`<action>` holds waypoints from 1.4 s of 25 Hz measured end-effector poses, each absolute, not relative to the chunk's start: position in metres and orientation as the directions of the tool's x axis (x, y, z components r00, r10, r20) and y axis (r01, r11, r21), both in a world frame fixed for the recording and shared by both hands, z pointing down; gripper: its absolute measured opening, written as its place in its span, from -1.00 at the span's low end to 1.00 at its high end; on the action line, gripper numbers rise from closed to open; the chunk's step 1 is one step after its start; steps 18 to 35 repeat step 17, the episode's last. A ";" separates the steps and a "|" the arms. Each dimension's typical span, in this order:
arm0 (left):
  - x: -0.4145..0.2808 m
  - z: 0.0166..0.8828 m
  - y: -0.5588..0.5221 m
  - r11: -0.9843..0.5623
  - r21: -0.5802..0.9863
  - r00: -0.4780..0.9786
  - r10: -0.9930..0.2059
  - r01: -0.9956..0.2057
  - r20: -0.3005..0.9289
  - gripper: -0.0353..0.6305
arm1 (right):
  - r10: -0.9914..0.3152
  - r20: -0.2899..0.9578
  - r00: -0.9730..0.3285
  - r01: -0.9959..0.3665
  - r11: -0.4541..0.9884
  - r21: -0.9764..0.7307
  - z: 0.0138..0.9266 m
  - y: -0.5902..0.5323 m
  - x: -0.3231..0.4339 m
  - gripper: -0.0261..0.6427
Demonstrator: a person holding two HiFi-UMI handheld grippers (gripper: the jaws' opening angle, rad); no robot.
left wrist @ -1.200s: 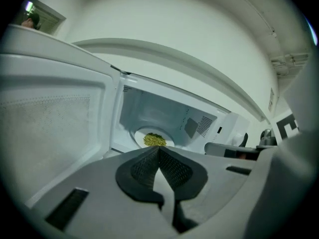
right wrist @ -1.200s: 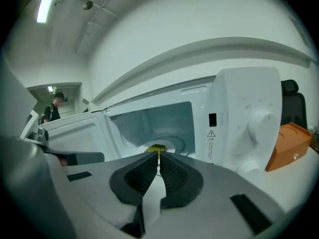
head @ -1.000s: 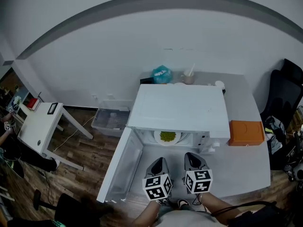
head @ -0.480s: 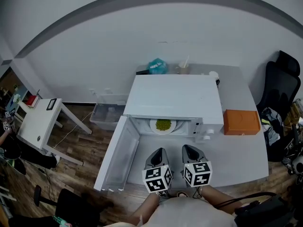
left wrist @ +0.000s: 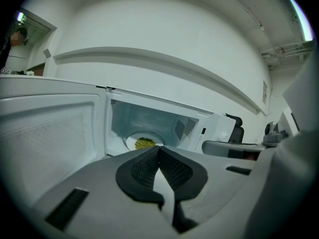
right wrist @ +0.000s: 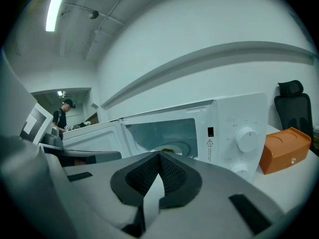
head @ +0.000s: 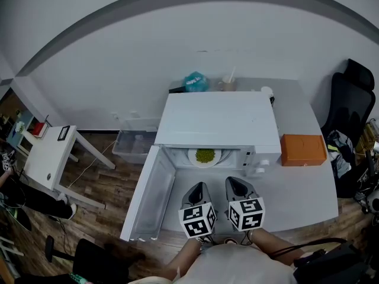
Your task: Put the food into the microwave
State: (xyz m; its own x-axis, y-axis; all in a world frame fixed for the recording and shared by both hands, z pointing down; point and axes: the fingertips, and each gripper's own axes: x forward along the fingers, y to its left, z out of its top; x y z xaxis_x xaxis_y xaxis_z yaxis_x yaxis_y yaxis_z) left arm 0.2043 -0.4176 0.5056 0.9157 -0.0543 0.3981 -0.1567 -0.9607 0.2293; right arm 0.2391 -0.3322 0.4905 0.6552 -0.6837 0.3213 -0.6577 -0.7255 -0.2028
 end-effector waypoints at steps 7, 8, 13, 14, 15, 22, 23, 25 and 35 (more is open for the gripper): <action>0.206 0.508 -0.425 -0.958 0.238 0.914 -0.052 -0.159 0.402 -0.88 | -0.670 0.332 0.664 -0.647 -0.737 -0.195 0.493 -0.335 0.241 -0.87; 0.206 0.509 -0.426 -0.958 0.239 0.913 -0.051 -0.160 0.404 -0.88 | -0.668 0.334 0.665 -0.645 -0.739 -0.194 0.494 -0.335 0.241 -0.87; 0.205 0.514 -0.426 -0.956 0.246 0.909 -0.044 -0.158 0.414 -0.88 | -0.659 0.346 0.668 -0.639 -0.746 -0.189 0.498 -0.334 0.240 -0.87; 0.205 0.515 -0.427 -0.956 0.247 0.908 -0.043 -0.158 0.416 -0.88 | -0.657 0.348 0.668 -0.638 -0.747 -0.187 0.498 -0.334 0.240 -0.87; 0.204 0.516 -0.427 -0.956 0.248 0.907 -0.042 -0.159 0.418 -0.88 | -0.655 0.350 0.669 -0.636 -0.749 -0.186 0.499 -0.334 0.239 -0.87; 0.203 0.517 -0.428 -0.955 0.250 0.906 -0.041 -0.159 0.422 -0.88 | -0.651 0.353 0.672 -0.633 -0.752 -0.184 0.501 -0.335 0.239 -0.87; 0.203 0.517 -0.428 -0.955 0.250 0.906 -0.041 -0.159 0.422 -0.88 | -0.651 0.353 0.672 -0.633 -0.752 -0.184 0.501 -0.335 0.239 -0.87; 0.203 0.517 -0.428 -0.955 0.250 0.906 -0.041 -0.159 0.422 -0.88 | -0.651 0.353 0.672 -0.633 -0.752 -0.184 0.501 -0.335 0.239 -0.87; 0.203 0.517 -0.428 -0.955 0.250 0.906 -0.041 -0.159 0.422 -0.88 | -0.651 0.353 0.672 -0.633 -0.752 -0.184 0.501 -0.335 0.239 -0.87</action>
